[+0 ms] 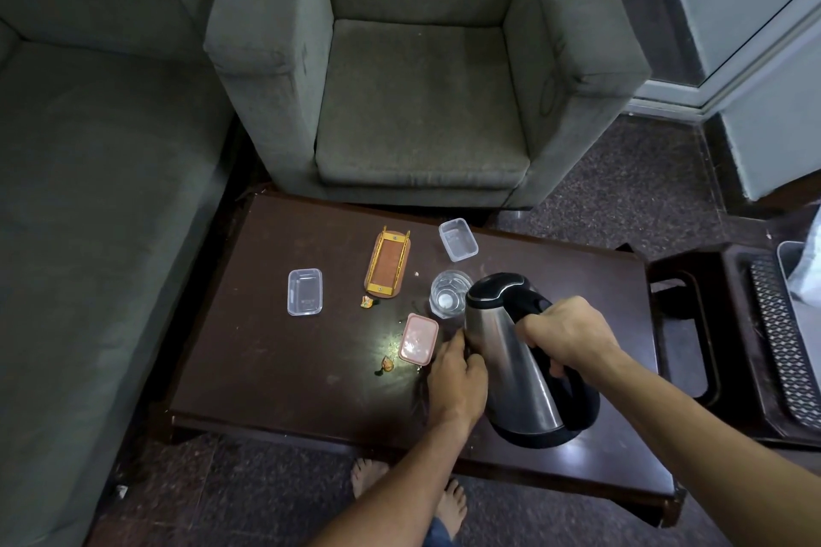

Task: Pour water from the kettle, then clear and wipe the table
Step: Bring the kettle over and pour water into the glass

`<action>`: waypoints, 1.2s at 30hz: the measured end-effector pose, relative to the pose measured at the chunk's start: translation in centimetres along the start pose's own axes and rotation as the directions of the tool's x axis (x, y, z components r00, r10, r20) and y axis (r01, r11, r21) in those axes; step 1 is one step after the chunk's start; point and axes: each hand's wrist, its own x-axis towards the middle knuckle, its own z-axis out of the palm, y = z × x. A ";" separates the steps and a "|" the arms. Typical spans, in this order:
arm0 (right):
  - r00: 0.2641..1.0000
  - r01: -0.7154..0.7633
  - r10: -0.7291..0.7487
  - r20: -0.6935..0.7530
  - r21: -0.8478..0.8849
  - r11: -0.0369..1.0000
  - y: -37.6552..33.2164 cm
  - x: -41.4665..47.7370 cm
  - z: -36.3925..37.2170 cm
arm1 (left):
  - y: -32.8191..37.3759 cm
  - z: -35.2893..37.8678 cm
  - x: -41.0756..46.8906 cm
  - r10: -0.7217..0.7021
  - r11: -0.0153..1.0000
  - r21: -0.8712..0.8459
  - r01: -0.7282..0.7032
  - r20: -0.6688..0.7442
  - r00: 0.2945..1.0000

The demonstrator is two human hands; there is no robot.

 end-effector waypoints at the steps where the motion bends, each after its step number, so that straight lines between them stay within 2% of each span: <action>1: 1.000 0.000 0.000 -0.003 0.003 1.000 0.0 0.0 0.0 | 0.0 0.1 0.0 -0.004 1.000 -0.003 0.004 -0.001 1.000; 29: 1.000 0.025 -0.025 0.018 -0.004 1.000 0.1 0.6 -0.1 | 0.0 0.1 0.0 -0.010 1.000 -0.009 0.010 -0.008 1.000; 36: 0.999 0.030 -0.032 0.015 0.086 0.996 1.7 -0.3 -0.1 | 0.3 -0.5 -0.2 0.000 1.000 -0.011 0.000 -0.013 1.000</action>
